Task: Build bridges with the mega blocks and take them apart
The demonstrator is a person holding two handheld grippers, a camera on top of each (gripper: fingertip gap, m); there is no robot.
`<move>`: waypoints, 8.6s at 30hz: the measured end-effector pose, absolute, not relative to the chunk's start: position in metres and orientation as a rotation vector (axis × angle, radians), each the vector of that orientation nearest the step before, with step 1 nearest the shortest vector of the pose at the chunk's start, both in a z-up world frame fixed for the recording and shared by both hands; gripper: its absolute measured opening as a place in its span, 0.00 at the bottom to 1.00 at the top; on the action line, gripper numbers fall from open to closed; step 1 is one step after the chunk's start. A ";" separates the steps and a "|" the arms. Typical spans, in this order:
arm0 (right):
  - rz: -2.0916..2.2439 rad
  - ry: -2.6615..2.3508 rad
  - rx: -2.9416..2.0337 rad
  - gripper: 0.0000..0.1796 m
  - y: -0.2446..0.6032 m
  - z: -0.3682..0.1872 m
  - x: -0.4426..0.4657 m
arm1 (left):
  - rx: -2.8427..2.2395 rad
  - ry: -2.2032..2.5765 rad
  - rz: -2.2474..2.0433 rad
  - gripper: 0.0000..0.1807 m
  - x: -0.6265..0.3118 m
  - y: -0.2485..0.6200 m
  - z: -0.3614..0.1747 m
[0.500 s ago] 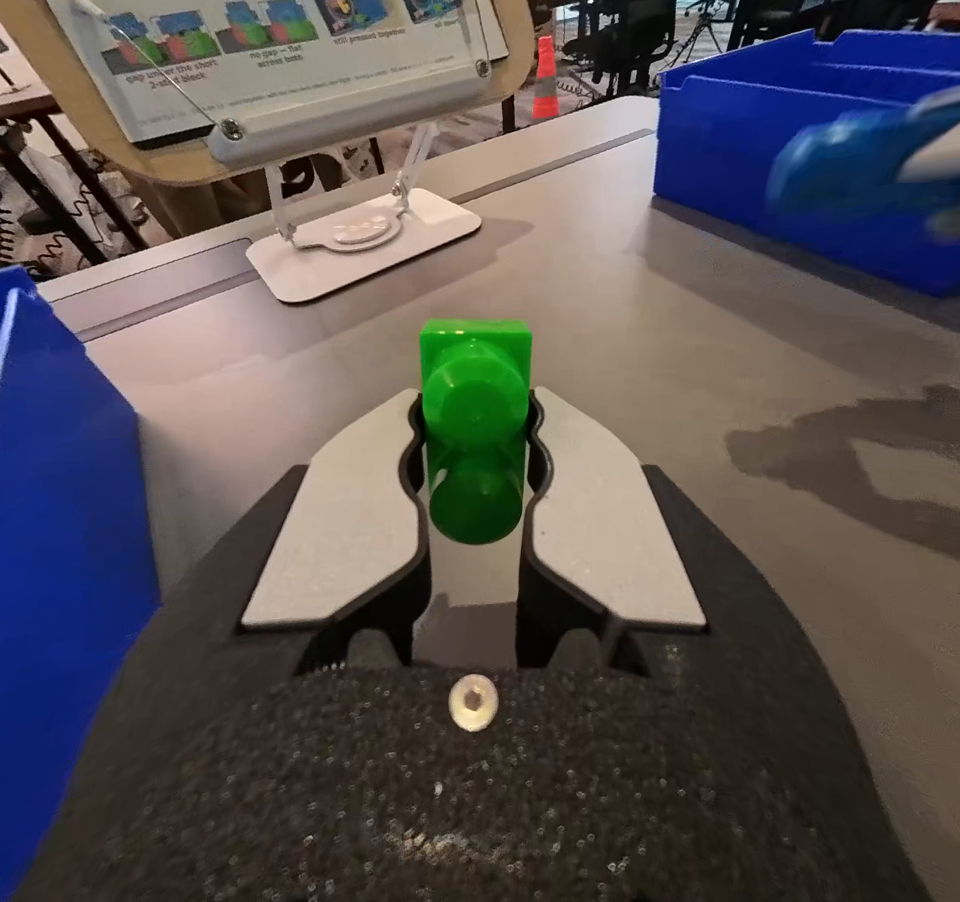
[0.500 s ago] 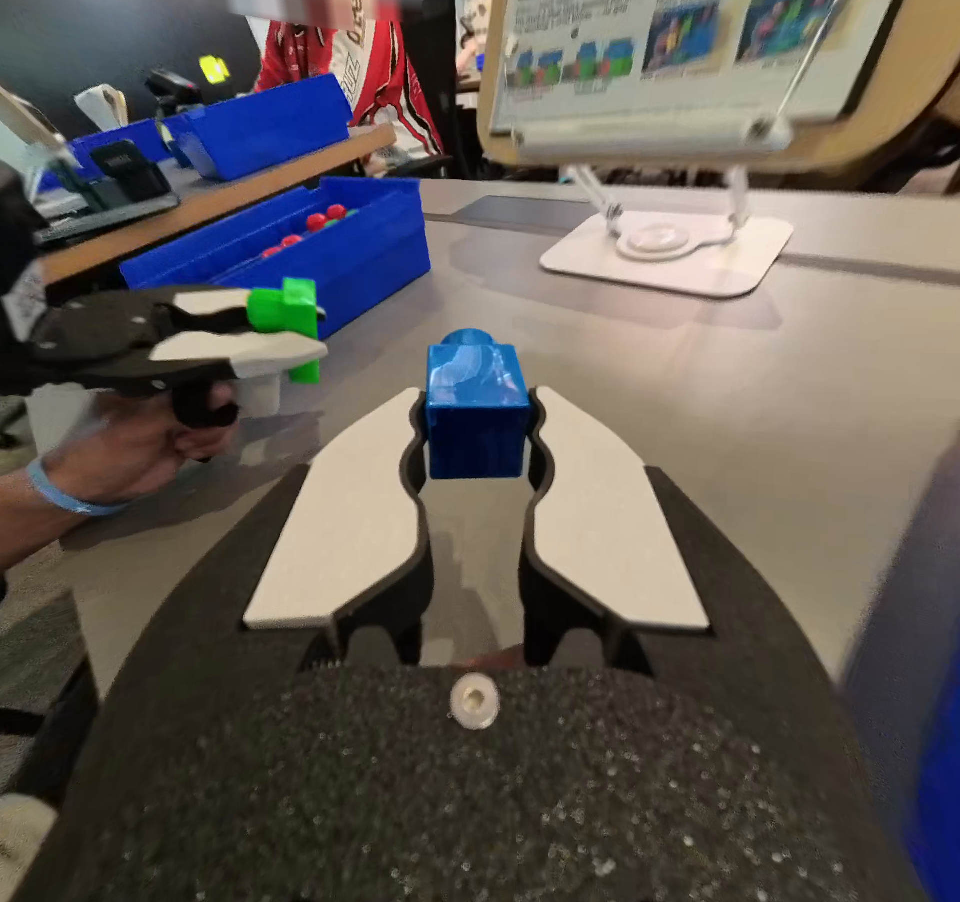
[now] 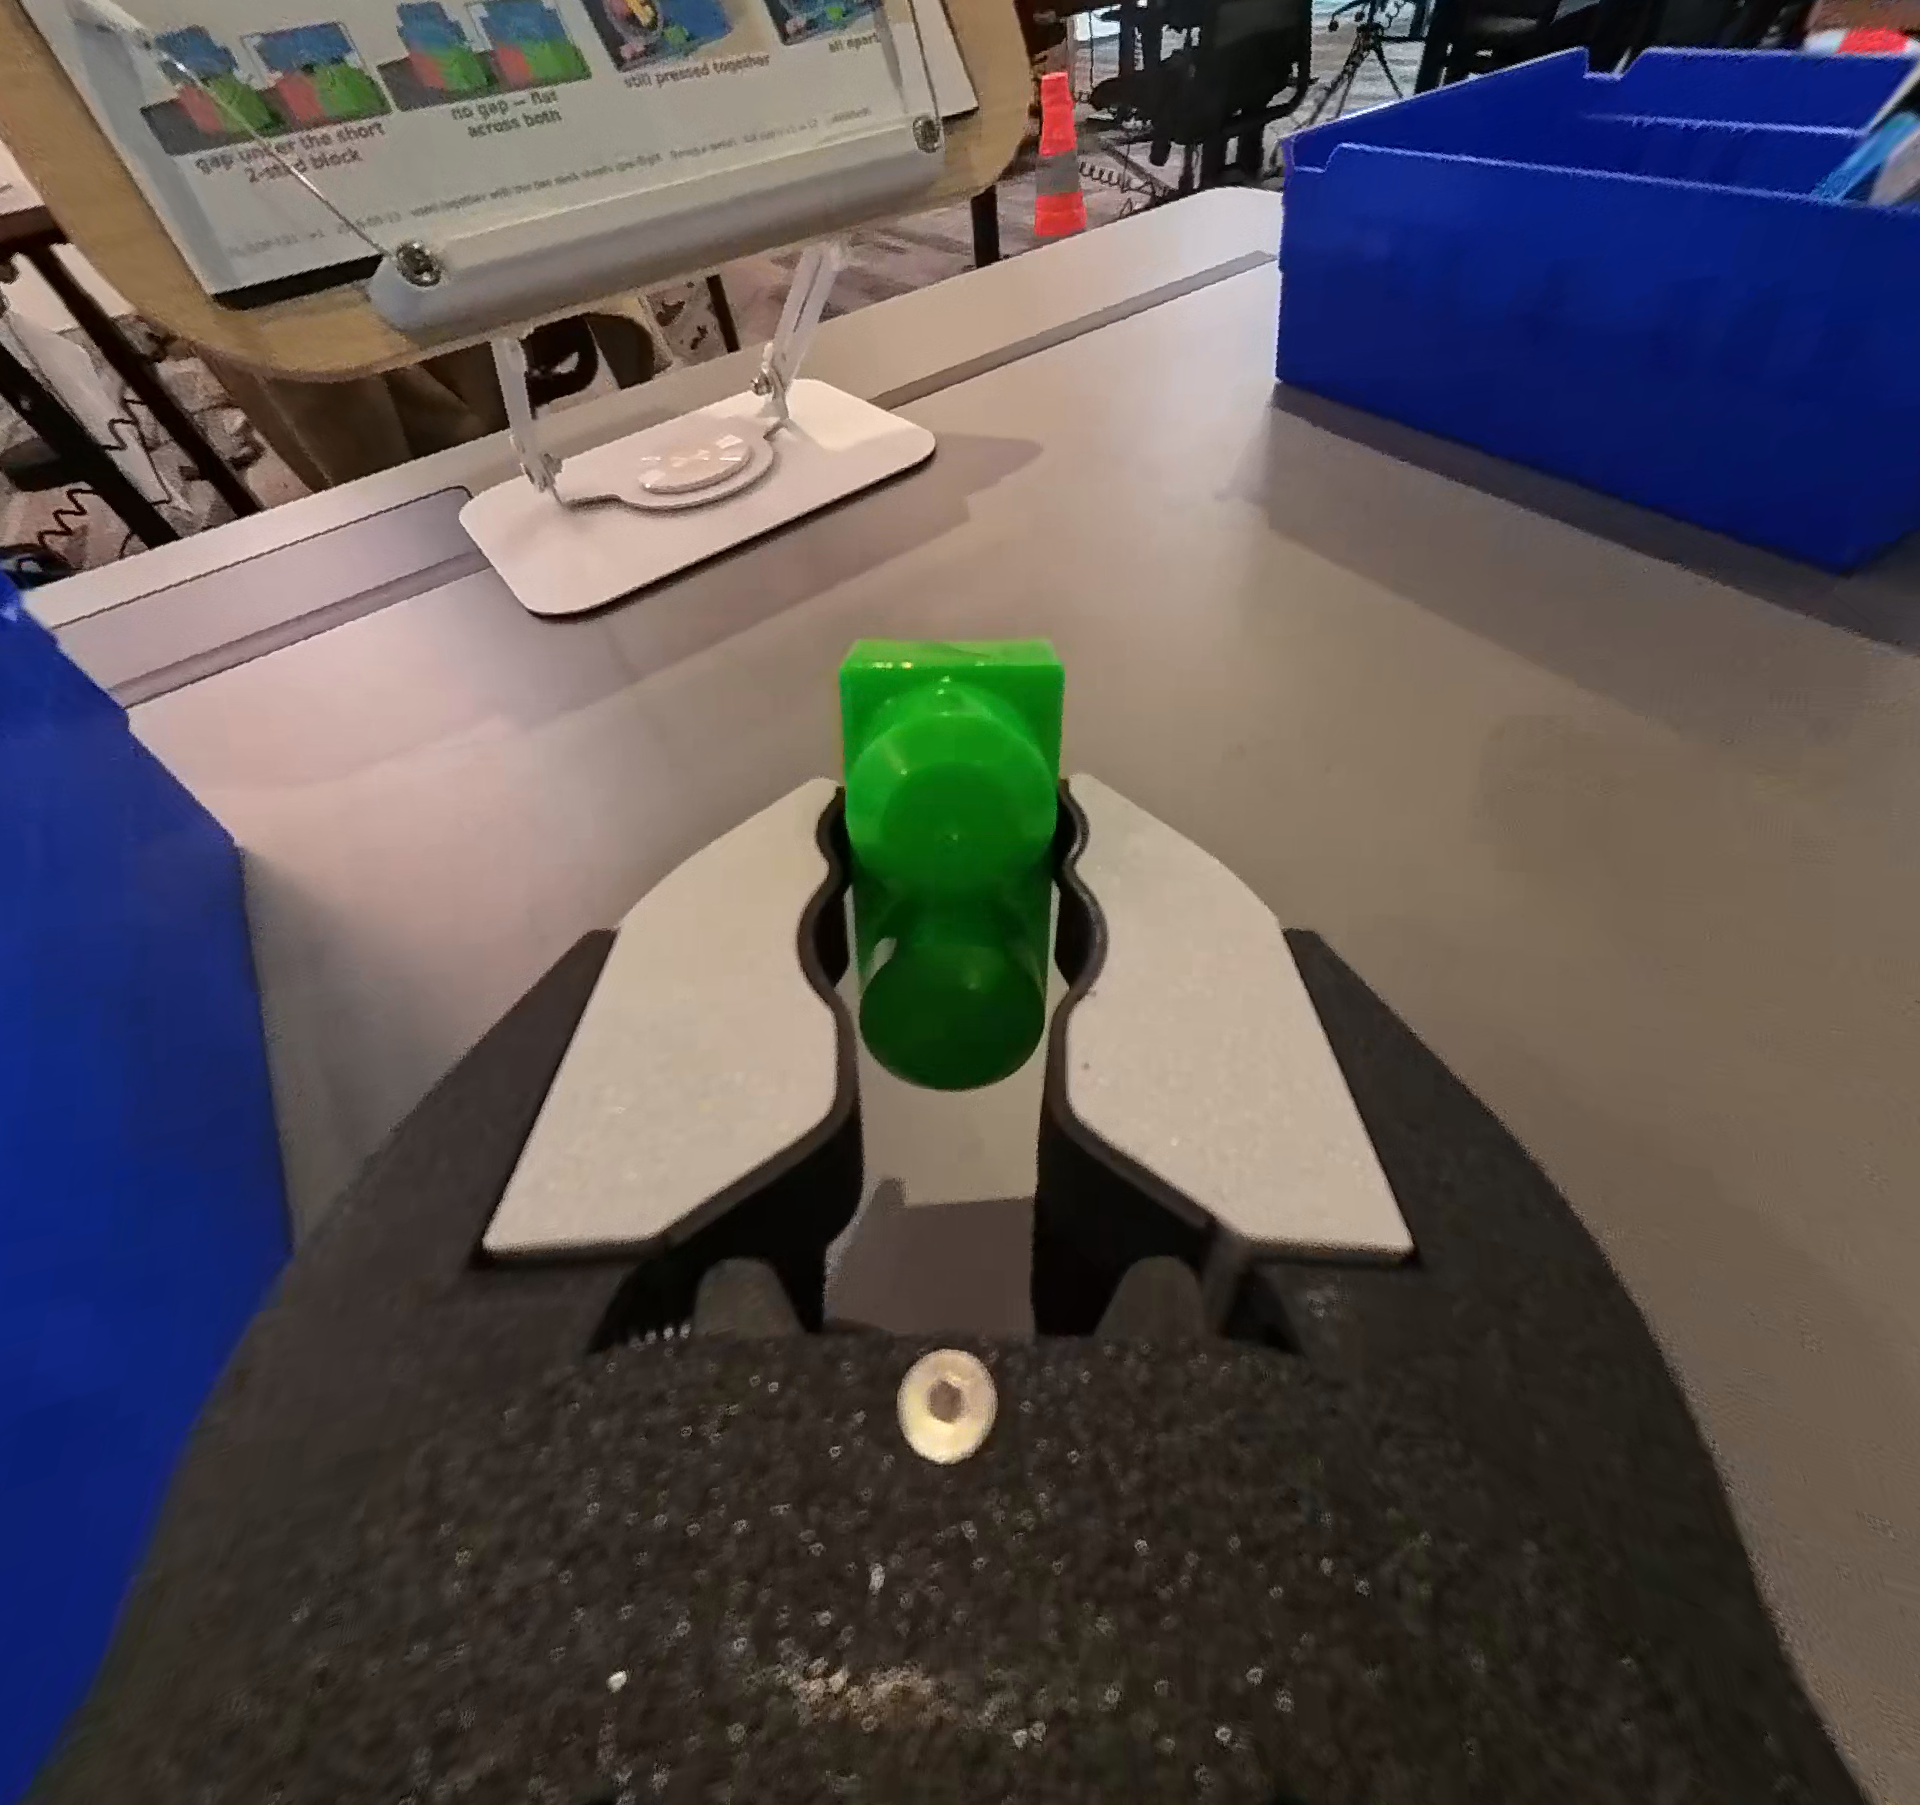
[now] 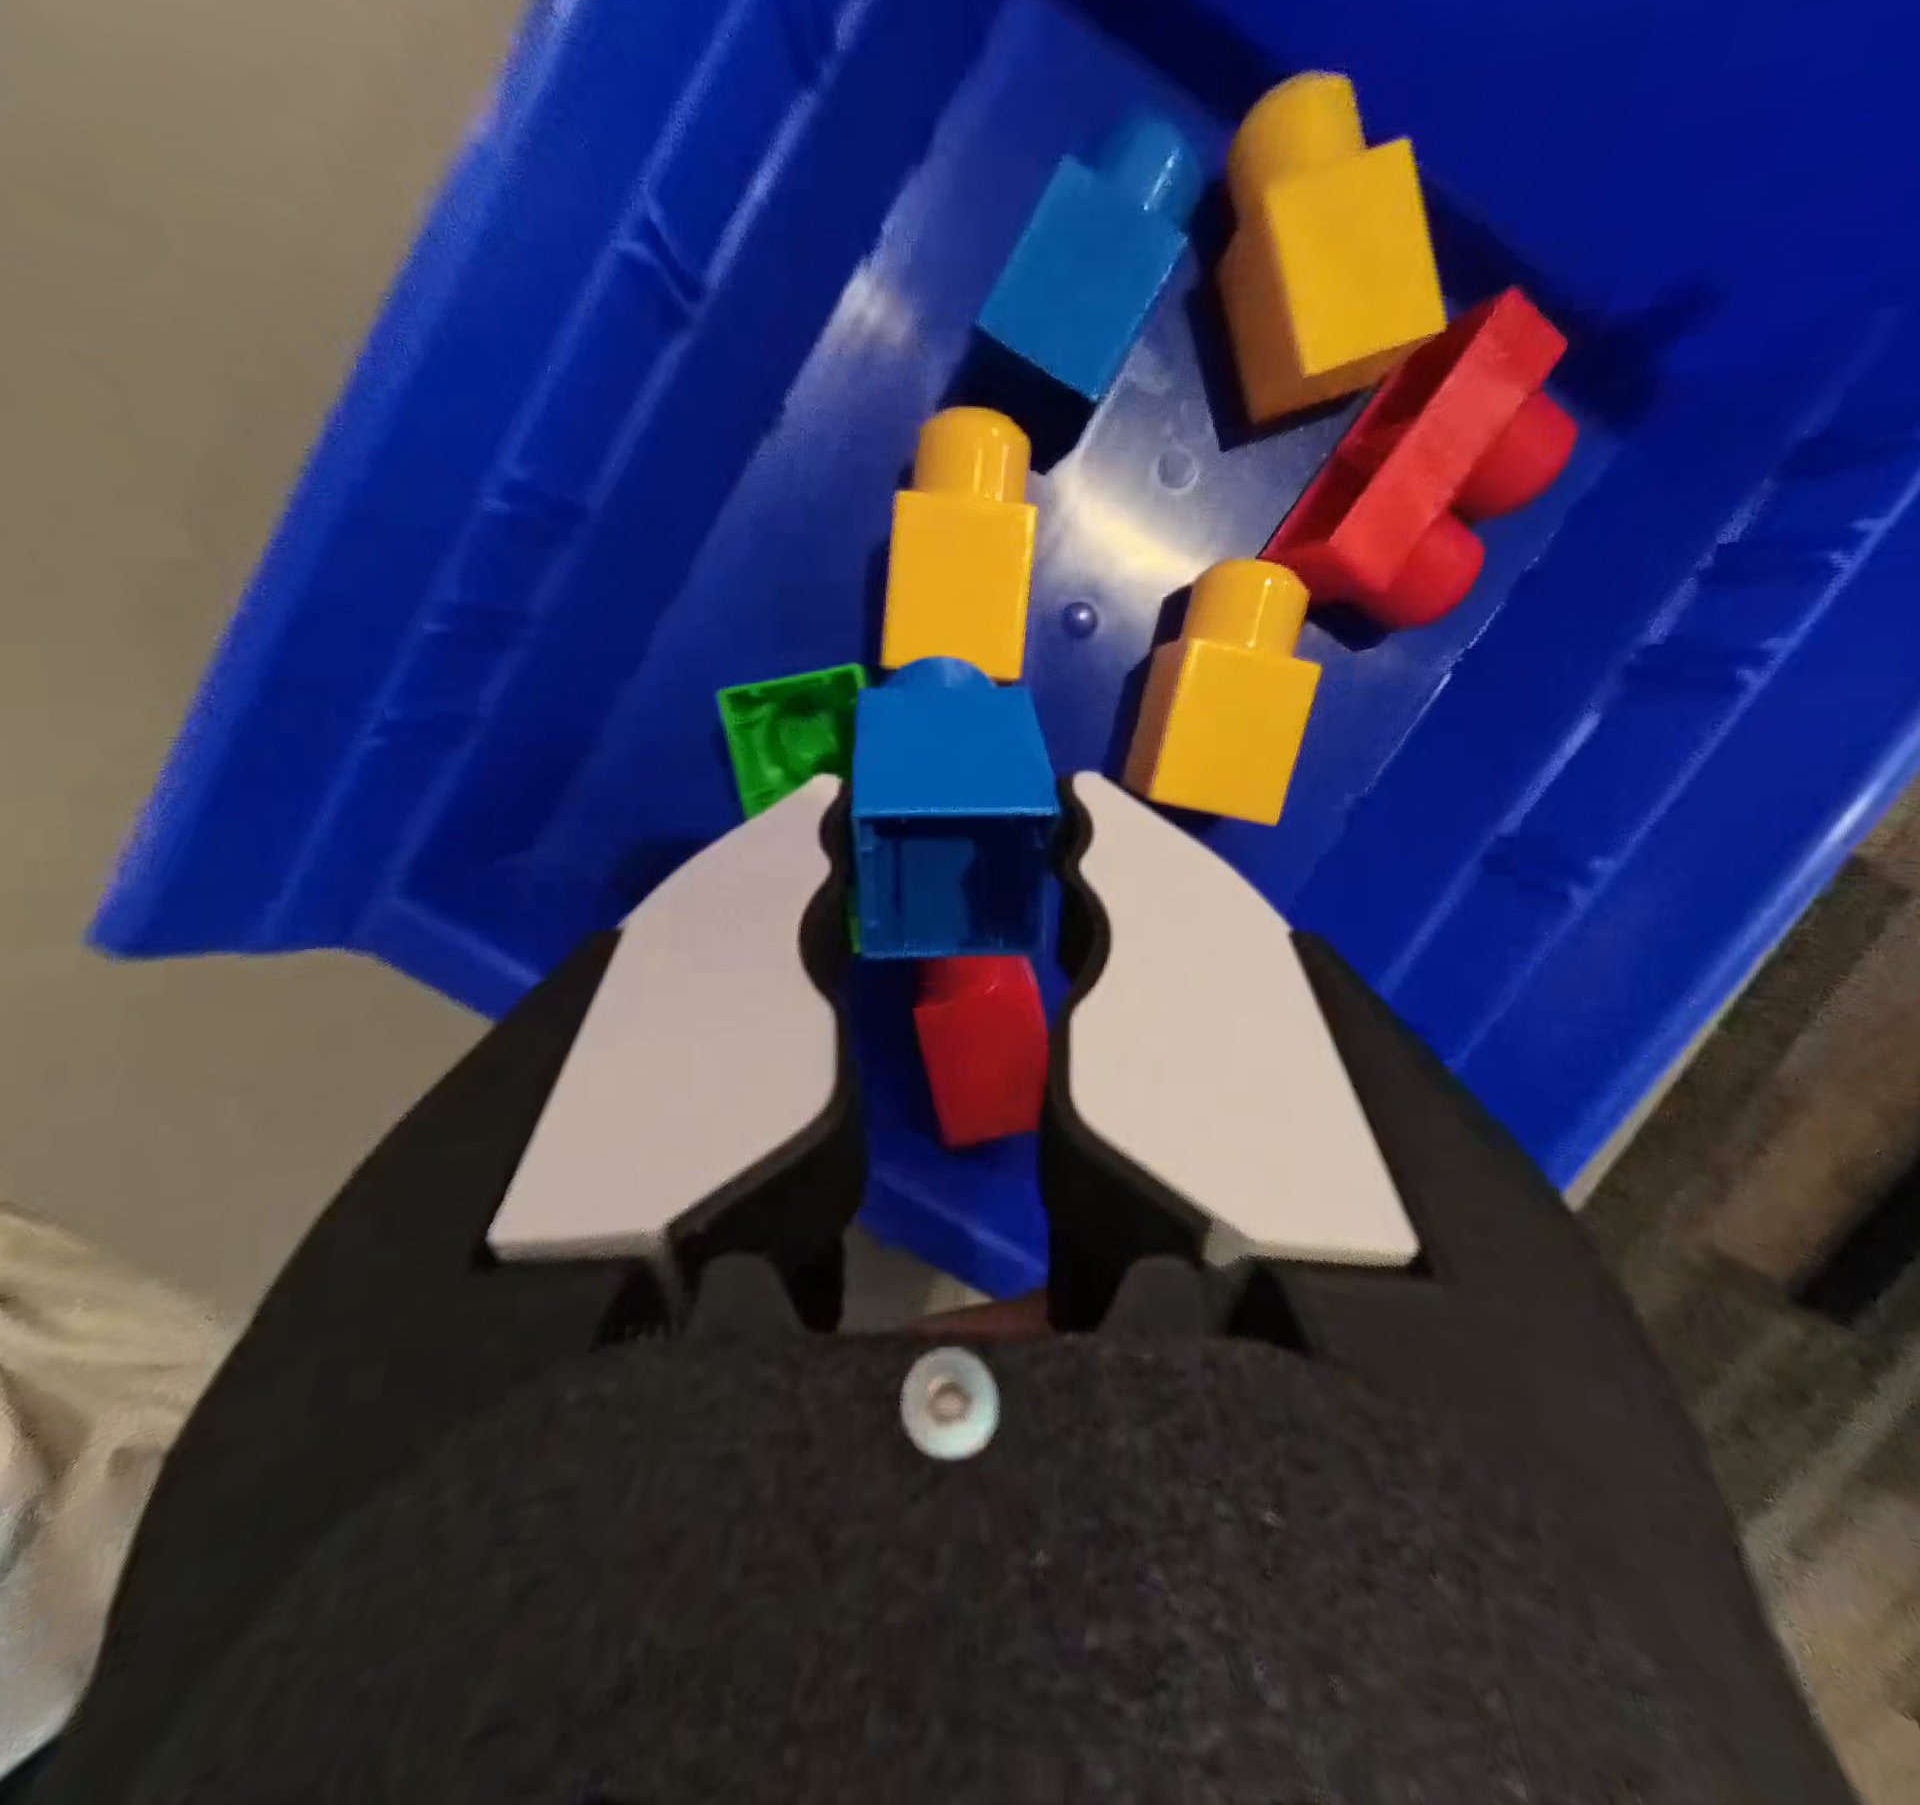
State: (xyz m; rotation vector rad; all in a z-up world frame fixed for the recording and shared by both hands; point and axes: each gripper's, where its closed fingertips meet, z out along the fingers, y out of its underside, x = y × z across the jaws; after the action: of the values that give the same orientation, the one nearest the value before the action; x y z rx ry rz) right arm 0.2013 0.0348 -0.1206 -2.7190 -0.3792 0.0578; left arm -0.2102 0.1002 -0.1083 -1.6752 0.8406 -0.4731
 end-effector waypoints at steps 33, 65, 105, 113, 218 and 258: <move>0.033 -0.179 -3.090 0.20 0.012 -0.186 0.244 | -1.608 1.001 -0.348 0.20 -0.196 0.085 -0.118; 0.939 -0.456 -1.621 0.31 0.030 -0.081 -0.095 | -1.673 0.920 -0.804 0.20 -0.200 0.078 -0.109; 1.232 -0.887 -1.463 0.19 0.005 -0.057 -0.171 | -1.454 1.312 -1.509 0.20 -0.148 -0.009 -0.078; 1.163 -0.748 -1.461 0.19 0.018 -0.046 -0.138 | -1.515 1.156 -1.139 0.33 -0.172 0.027 -0.078; 0.676 -0.417 -1.638 0.27 0.057 -0.077 -0.111 | -2.789 0.073 0.032 0.37 -0.443 0.243 -0.125; 1.114 -0.506 -1.376 0.27 0.018 -0.041 -0.116 | -1.466 1.147 -1.464 0.19 -0.174 0.036 -0.035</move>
State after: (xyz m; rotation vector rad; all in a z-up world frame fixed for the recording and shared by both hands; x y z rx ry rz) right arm -0.1163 0.0183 -0.0411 -1.3759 -0.5060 1.1138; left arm -0.1744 0.0359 -0.0352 -1.4660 1.1474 -1.4643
